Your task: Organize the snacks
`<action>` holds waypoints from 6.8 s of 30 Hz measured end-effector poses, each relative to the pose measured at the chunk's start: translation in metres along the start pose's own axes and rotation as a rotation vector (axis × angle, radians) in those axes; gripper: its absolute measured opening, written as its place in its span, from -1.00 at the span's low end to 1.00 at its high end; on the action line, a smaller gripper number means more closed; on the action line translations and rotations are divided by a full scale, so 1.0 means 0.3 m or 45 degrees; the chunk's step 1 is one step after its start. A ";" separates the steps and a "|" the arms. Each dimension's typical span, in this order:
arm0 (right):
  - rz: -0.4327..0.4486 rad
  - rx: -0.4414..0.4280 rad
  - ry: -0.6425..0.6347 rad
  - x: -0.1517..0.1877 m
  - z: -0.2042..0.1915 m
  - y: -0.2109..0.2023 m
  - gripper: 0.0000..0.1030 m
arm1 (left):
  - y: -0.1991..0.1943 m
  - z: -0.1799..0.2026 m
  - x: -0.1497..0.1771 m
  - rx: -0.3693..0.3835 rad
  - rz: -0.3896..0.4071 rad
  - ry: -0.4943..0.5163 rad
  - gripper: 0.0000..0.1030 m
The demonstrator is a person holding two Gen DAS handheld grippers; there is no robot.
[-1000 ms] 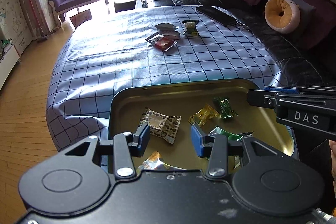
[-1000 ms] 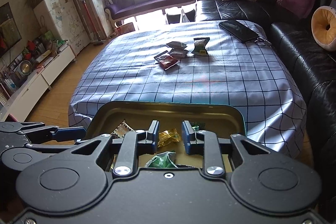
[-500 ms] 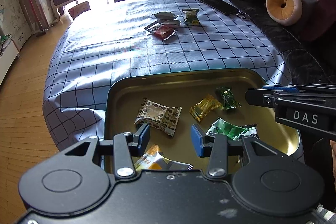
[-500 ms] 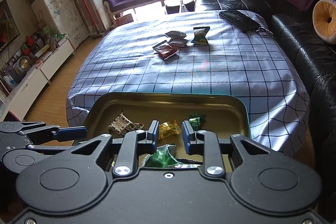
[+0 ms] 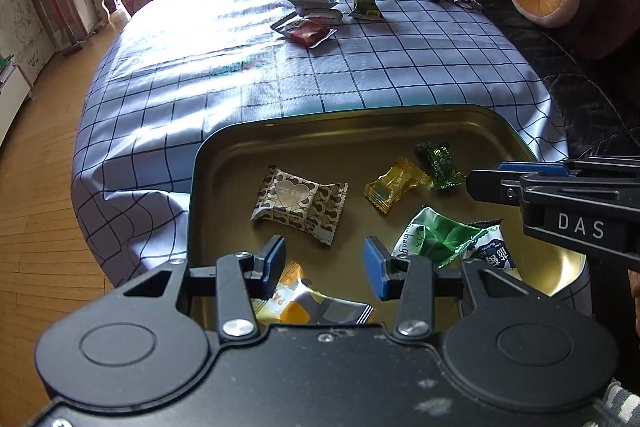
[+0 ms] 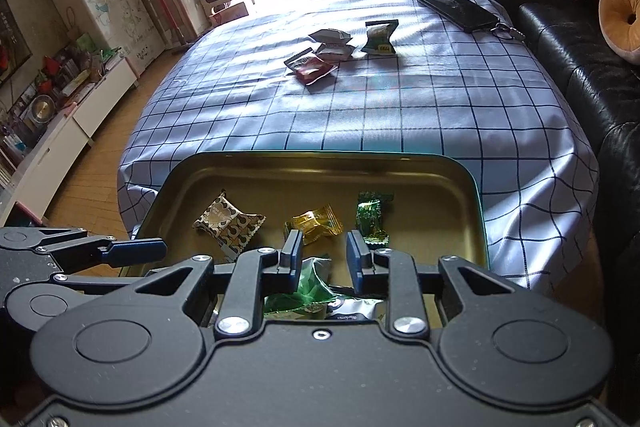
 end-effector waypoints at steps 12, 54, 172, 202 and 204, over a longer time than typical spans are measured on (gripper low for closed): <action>-0.082 0.016 0.028 0.008 0.015 0.063 -0.30 | 0.057 -0.014 -0.018 0.007 -0.060 -0.009 -0.14; -0.391 -0.072 -0.029 -0.081 0.061 0.210 -0.29 | 0.180 -0.104 -0.204 0.049 -0.261 0.059 -0.14; 0.210 0.288 0.001 -0.630 0.205 0.681 -0.18 | 0.676 -0.252 -0.722 -0.124 0.105 -0.150 0.05; 0.200 0.213 0.083 -0.478 0.212 0.416 -0.22 | 0.550 -0.262 -0.665 -0.118 0.079 -0.246 0.01; 0.204 0.206 0.081 -0.466 0.207 0.396 -0.22 | 0.525 -0.260 -0.671 -0.117 0.107 -0.230 0.01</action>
Point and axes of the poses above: each gripper's, at about its wrist camera, not at the fingertips, and y roughly the way its jaws point, z to its right, x to its underside, the point moved 6 cm from there along y, roughly the way its jaws point, and after that the axes turned 1 degree about -y, right-handed, at the moved point
